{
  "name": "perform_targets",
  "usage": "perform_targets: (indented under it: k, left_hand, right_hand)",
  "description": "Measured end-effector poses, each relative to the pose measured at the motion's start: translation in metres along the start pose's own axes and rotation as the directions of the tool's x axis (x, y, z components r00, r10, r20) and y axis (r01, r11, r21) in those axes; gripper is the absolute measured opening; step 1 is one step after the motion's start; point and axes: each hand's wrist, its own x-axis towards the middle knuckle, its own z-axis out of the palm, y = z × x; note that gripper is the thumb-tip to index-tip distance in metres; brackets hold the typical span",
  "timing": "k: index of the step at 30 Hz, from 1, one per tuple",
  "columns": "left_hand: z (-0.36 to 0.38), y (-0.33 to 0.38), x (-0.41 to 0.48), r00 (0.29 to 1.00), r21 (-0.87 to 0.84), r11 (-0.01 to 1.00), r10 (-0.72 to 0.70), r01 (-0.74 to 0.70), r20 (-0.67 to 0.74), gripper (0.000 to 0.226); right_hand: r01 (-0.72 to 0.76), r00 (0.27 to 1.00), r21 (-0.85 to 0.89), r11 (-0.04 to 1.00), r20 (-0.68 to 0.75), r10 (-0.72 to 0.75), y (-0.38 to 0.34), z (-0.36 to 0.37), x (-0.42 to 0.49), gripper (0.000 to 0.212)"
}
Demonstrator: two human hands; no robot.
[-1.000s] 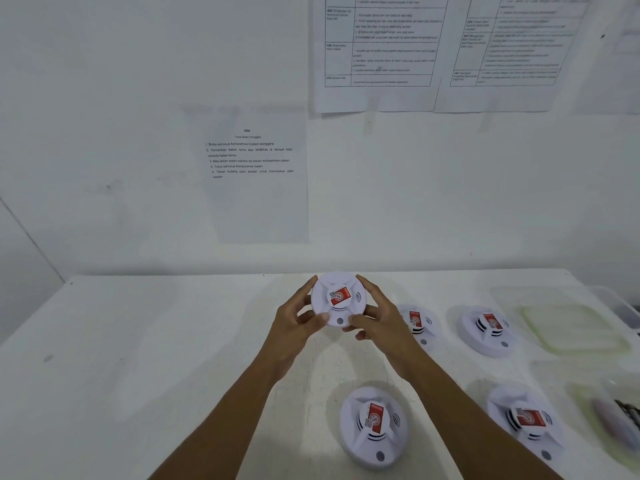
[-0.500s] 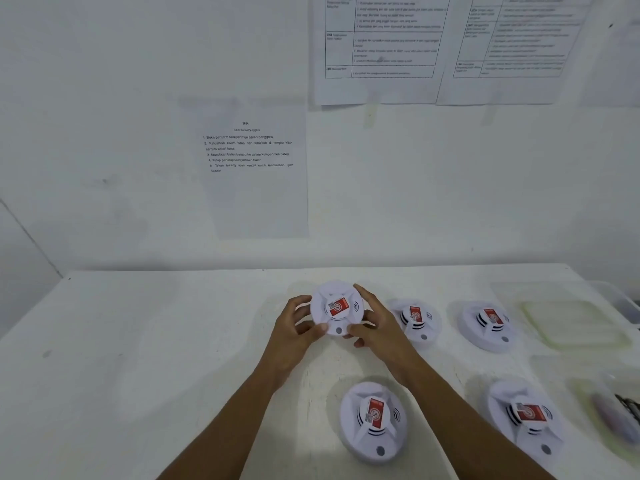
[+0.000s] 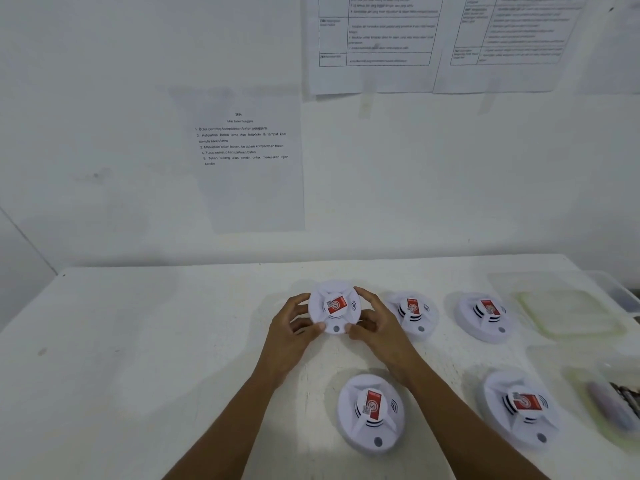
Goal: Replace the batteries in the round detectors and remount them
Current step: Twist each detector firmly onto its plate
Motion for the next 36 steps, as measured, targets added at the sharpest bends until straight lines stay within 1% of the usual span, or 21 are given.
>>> perform_targets:
  k: [5, 10, 36]
  left_hand:
    - [0.0015, 0.0009, -0.001, 1.0, 0.01, 1.0, 0.019, -0.019, -0.004, 0.05]
    - [0.0014, 0.0001, -0.0012, 1.0, 0.015, 1.0, 0.024, -0.024, -0.001, 0.052]
    - [0.0014, 0.0007, -0.0032, 0.999, 0.023, 0.999, 0.037, -0.037, -0.01, 0.052]
  right_hand:
    - [0.015, 1.0, -0.019, 1.0, -0.006, -0.015, 0.0013, 0.0, 0.0004, 0.062]
    - [0.014, 1.0, -0.002, 1.0, -0.021, -0.014, 0.0012, 0.0002, -0.0012, 0.062]
    - [0.046, 0.999, 0.012, 0.999, -0.001, -0.046, 0.0032, 0.0001, -0.002, 0.062]
